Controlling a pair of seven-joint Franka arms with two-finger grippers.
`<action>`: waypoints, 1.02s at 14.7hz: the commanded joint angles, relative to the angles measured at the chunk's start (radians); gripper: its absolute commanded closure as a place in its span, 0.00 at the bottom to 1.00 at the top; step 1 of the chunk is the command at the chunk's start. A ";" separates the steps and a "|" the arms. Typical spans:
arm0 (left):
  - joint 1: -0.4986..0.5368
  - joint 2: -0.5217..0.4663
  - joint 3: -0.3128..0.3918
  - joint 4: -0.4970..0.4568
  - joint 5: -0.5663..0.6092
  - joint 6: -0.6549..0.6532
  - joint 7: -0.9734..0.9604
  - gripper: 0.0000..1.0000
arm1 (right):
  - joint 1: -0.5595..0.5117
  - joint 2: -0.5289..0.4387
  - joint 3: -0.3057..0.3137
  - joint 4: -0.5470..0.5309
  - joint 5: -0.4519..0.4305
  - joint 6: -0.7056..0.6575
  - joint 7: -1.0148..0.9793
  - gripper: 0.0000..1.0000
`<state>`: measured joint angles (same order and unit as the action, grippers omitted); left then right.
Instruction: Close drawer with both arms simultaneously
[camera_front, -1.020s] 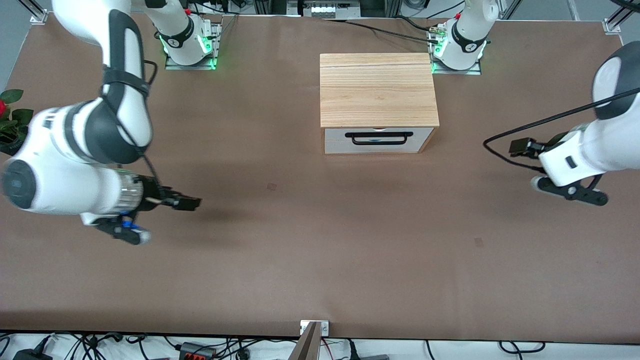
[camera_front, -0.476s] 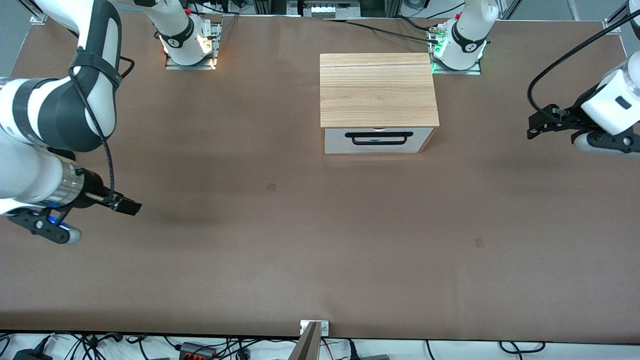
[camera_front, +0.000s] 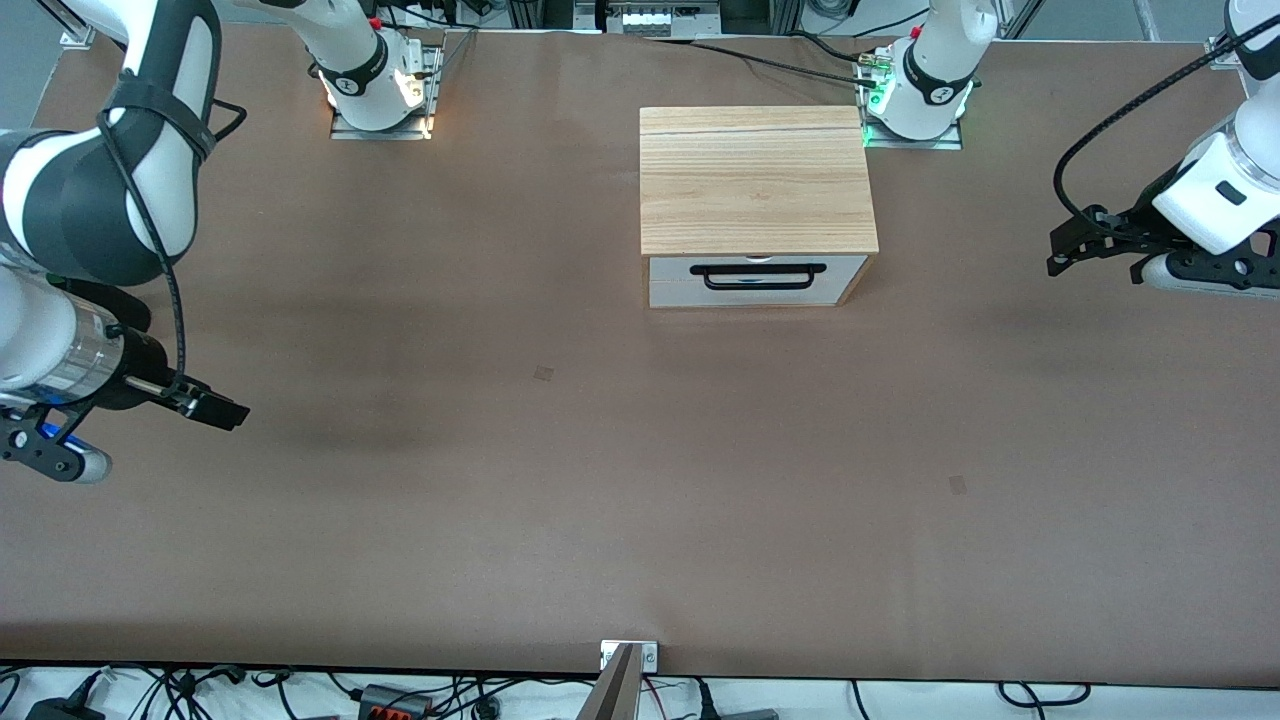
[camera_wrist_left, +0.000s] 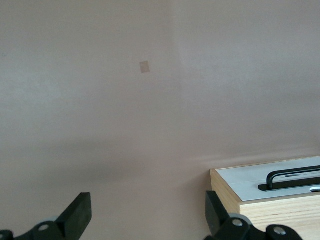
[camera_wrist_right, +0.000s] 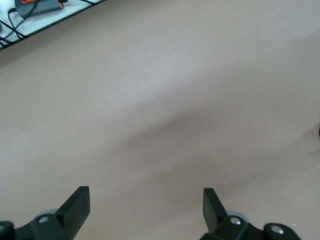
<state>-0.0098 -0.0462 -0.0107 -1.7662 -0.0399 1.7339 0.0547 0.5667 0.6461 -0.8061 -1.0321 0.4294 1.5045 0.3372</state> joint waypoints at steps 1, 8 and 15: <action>0.007 0.002 0.000 0.014 0.022 -0.016 0.007 0.00 | -0.031 -0.138 0.089 -0.112 -0.085 0.020 -0.077 0.00; -0.001 -0.001 -0.003 0.036 0.037 -0.028 0.014 0.00 | -0.376 -0.439 0.554 -0.396 -0.373 0.075 -0.379 0.00; -0.001 0.000 -0.037 0.042 0.041 -0.024 0.005 0.00 | -0.444 -0.589 0.677 -0.597 -0.448 0.088 -0.392 0.00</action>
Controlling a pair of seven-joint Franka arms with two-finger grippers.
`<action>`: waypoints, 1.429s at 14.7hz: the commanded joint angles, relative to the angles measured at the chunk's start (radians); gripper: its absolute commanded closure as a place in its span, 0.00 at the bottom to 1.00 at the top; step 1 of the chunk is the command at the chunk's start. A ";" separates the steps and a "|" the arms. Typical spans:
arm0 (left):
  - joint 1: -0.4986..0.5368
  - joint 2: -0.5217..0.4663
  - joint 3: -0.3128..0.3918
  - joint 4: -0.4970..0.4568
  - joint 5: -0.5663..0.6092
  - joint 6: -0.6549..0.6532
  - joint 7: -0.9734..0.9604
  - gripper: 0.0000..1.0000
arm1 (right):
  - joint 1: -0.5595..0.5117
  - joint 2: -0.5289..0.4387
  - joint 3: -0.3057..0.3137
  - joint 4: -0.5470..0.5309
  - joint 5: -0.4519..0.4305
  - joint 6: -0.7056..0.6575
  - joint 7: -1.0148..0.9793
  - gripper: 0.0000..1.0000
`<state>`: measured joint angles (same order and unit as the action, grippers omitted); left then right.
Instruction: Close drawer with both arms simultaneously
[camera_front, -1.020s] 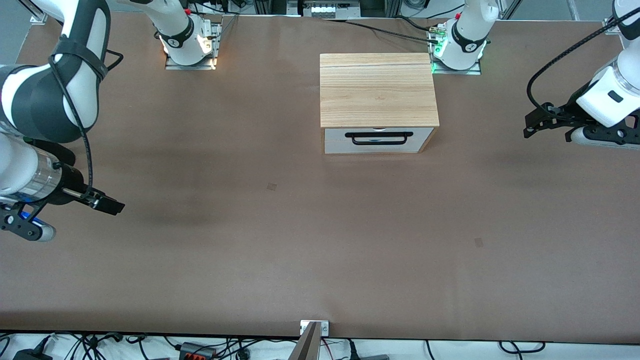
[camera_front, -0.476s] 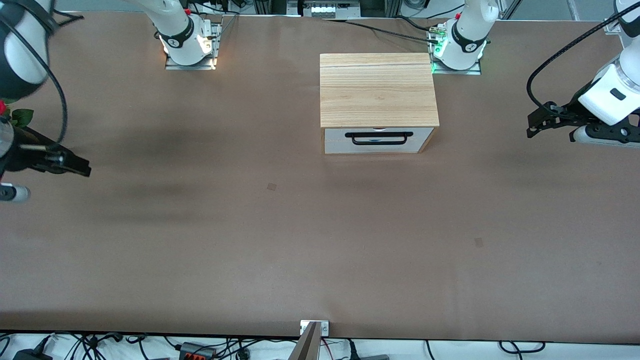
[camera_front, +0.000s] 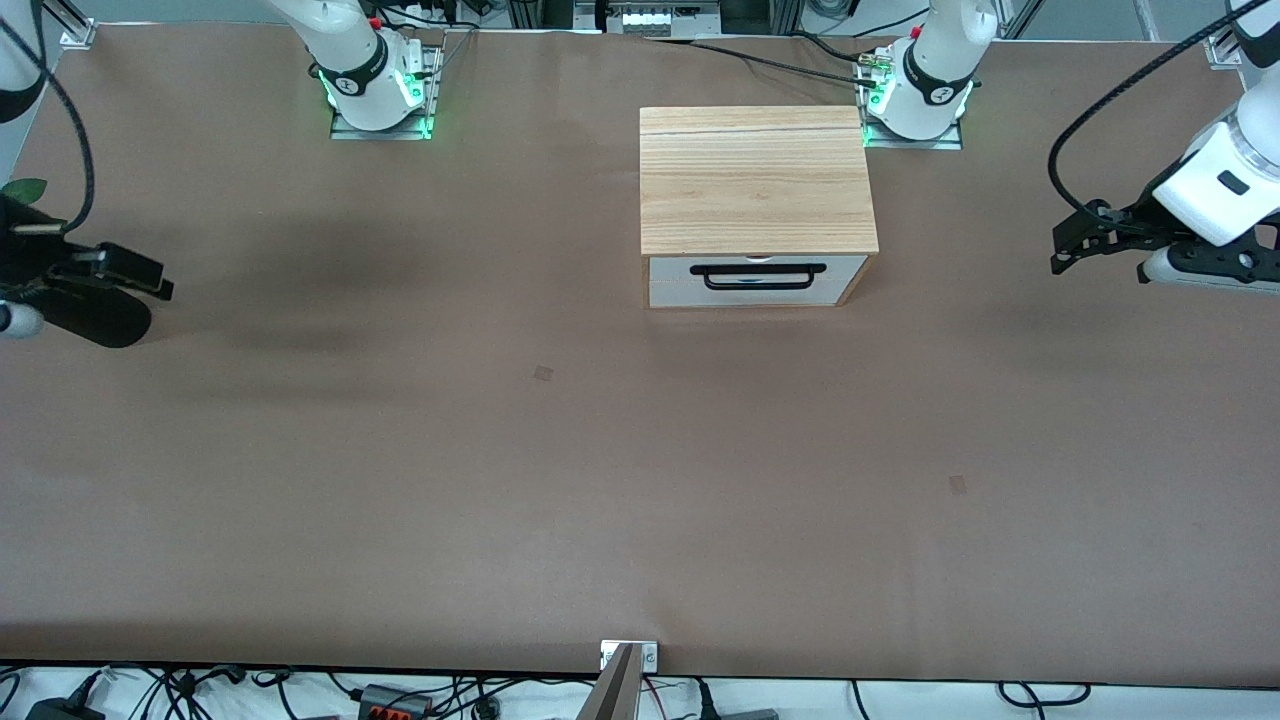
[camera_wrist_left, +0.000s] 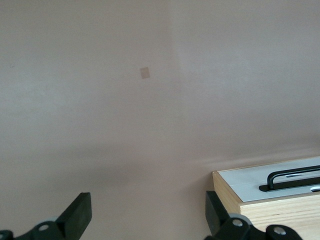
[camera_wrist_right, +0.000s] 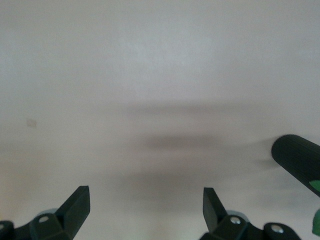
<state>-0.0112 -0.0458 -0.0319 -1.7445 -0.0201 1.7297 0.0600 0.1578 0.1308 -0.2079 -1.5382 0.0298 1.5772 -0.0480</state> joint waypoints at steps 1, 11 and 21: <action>0.002 -0.002 -0.017 0.020 0.022 -0.022 0.000 0.00 | -0.067 -0.082 0.117 -0.105 -0.060 0.014 -0.009 0.00; 0.007 0.003 -0.017 0.022 0.022 -0.024 0.006 0.00 | -0.116 -0.080 0.174 -0.099 -0.082 -0.011 -0.007 0.00; 0.007 0.007 -0.017 0.030 0.022 -0.047 0.009 0.00 | -0.113 -0.077 0.177 -0.097 -0.100 -0.019 -0.007 0.00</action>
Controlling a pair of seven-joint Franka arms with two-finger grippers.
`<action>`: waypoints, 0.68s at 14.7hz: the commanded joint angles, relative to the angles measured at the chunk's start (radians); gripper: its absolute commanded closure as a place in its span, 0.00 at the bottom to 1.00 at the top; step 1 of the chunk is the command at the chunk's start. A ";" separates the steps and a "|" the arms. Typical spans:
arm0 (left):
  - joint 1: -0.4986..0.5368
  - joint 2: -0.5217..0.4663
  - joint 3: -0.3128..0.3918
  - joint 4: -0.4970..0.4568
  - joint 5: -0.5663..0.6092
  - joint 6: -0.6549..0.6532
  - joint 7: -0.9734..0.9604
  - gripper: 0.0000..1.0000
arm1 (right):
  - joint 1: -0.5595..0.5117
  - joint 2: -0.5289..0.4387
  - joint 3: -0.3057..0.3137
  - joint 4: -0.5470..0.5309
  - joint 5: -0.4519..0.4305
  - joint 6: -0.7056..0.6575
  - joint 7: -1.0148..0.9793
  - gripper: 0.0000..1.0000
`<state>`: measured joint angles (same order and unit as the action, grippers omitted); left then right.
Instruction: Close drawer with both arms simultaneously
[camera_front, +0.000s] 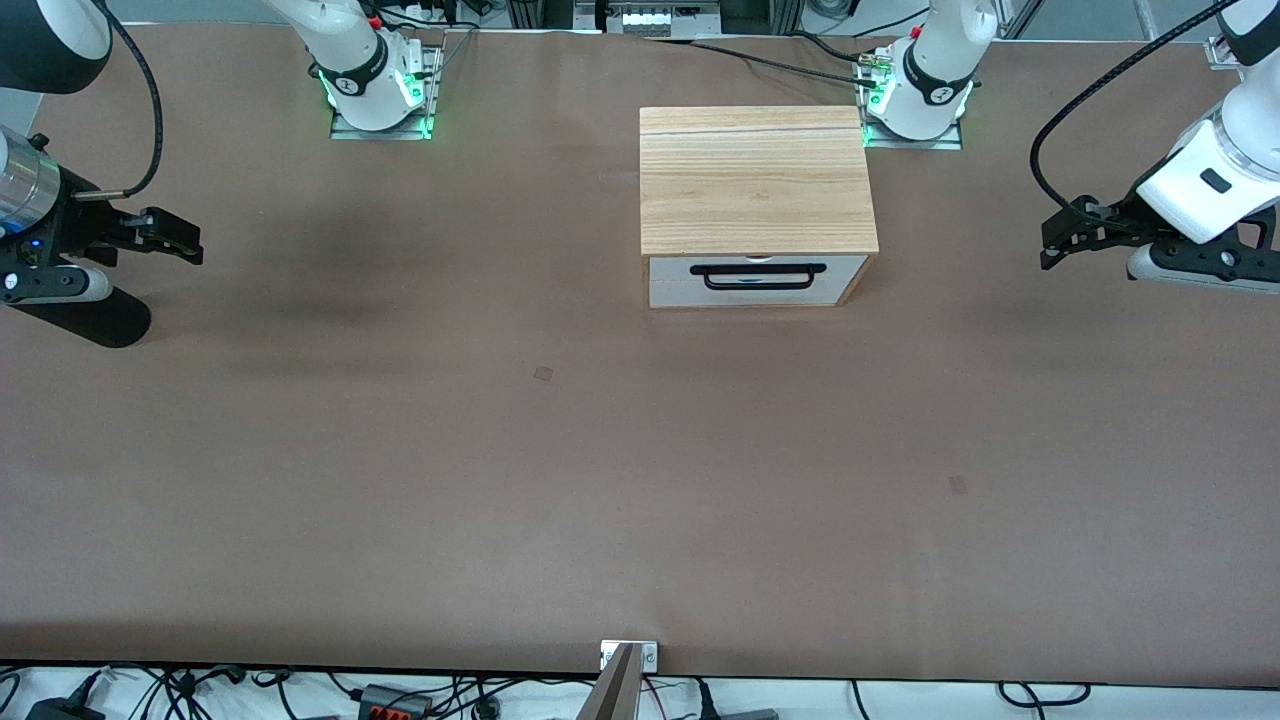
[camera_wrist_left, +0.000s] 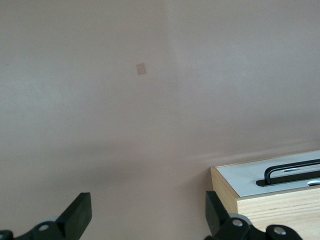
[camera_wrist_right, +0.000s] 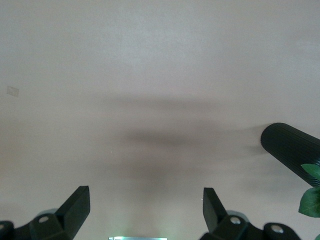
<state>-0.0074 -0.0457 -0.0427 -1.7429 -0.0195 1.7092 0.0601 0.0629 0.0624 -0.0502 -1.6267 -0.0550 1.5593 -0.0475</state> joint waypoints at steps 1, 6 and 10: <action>0.003 0.007 -0.006 0.028 0.021 -0.026 0.009 0.00 | -0.018 -0.009 0.020 -0.010 -0.016 -0.001 -0.008 0.00; 0.003 0.007 -0.006 0.031 0.021 -0.042 0.007 0.00 | -0.017 -0.009 0.020 -0.009 -0.016 -0.001 -0.008 0.00; 0.003 0.013 -0.005 0.032 0.021 -0.042 0.007 0.00 | -0.017 -0.009 0.020 -0.009 -0.016 -0.001 -0.008 0.00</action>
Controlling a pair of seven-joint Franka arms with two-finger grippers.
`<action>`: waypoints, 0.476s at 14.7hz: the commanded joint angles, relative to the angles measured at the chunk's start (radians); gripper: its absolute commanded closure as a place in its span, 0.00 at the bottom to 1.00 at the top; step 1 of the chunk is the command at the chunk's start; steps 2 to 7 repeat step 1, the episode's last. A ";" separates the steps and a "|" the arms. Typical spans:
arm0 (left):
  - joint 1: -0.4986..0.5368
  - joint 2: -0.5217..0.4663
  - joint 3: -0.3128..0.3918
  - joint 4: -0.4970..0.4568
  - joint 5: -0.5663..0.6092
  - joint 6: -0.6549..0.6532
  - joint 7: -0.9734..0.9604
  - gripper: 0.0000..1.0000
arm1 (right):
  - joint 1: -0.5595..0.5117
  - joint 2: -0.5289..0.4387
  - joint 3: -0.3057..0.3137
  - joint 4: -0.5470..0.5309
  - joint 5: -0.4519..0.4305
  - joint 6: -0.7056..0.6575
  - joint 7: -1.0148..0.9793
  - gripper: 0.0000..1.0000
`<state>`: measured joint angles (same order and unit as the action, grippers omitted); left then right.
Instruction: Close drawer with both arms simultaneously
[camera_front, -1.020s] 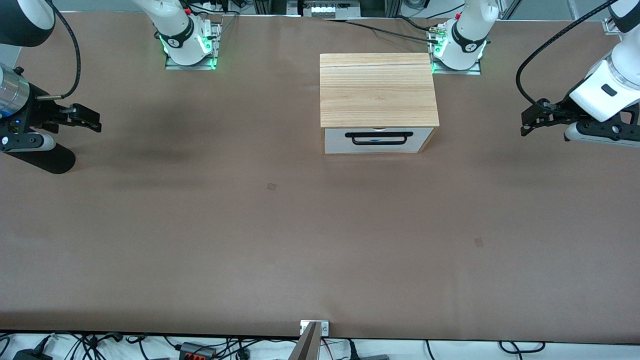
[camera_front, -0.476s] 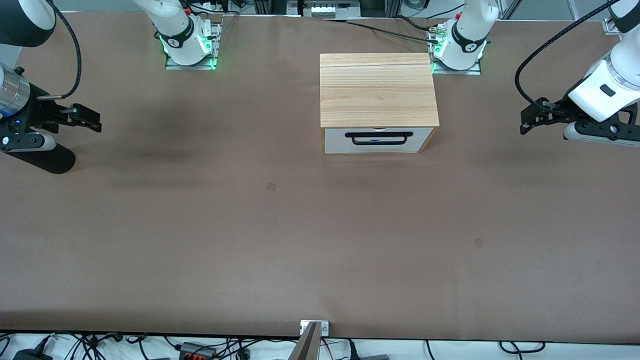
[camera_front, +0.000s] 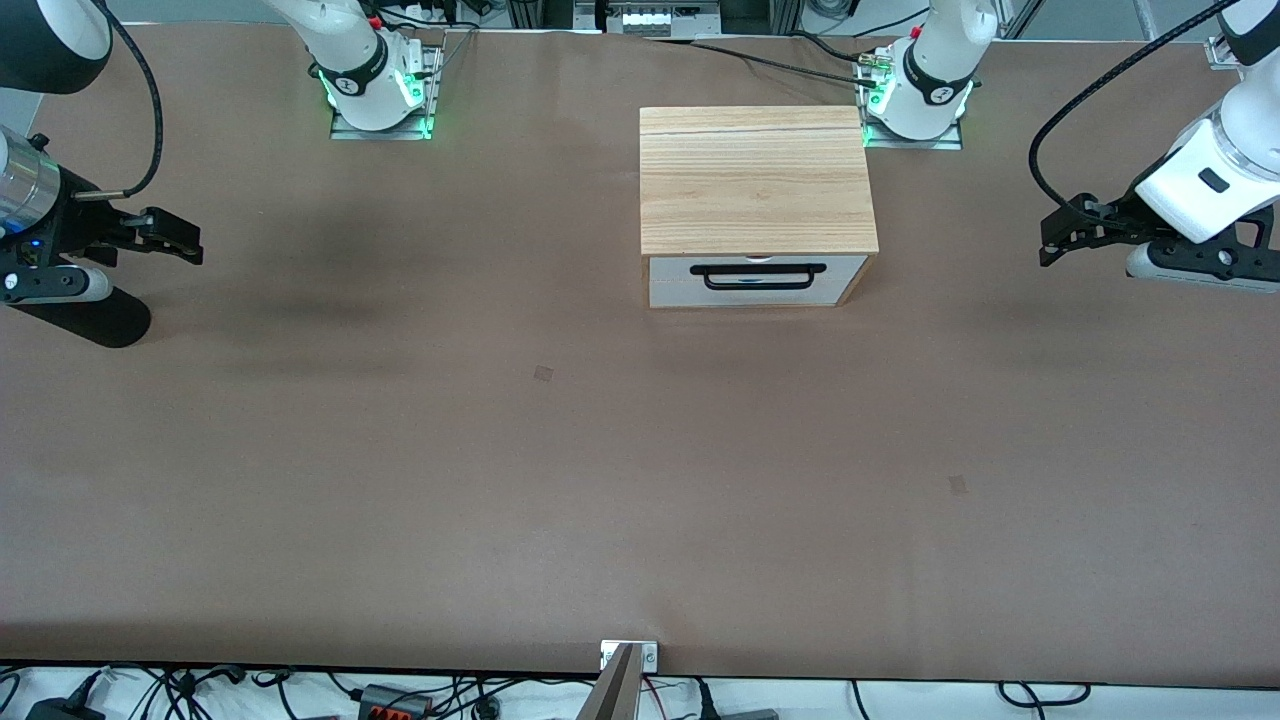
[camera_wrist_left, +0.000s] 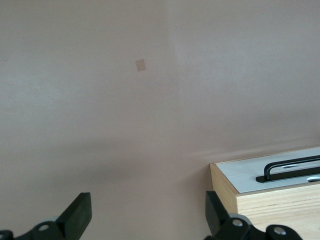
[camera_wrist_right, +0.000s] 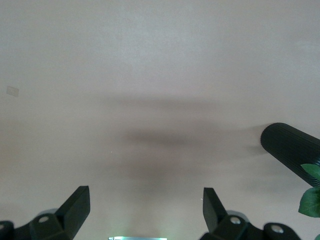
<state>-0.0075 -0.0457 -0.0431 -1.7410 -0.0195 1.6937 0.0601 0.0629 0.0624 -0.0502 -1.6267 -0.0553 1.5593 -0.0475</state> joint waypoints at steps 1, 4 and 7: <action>0.003 0.015 -0.004 0.032 0.021 -0.028 0.007 0.00 | -0.017 -0.009 0.019 -0.008 -0.015 -0.001 -0.008 0.00; 0.003 0.015 -0.004 0.032 0.021 -0.028 0.007 0.00 | -0.017 -0.009 0.019 -0.008 -0.015 -0.001 -0.008 0.00; 0.003 0.015 -0.004 0.032 0.021 -0.028 0.007 0.00 | -0.017 -0.009 0.019 -0.008 -0.015 -0.001 -0.008 0.00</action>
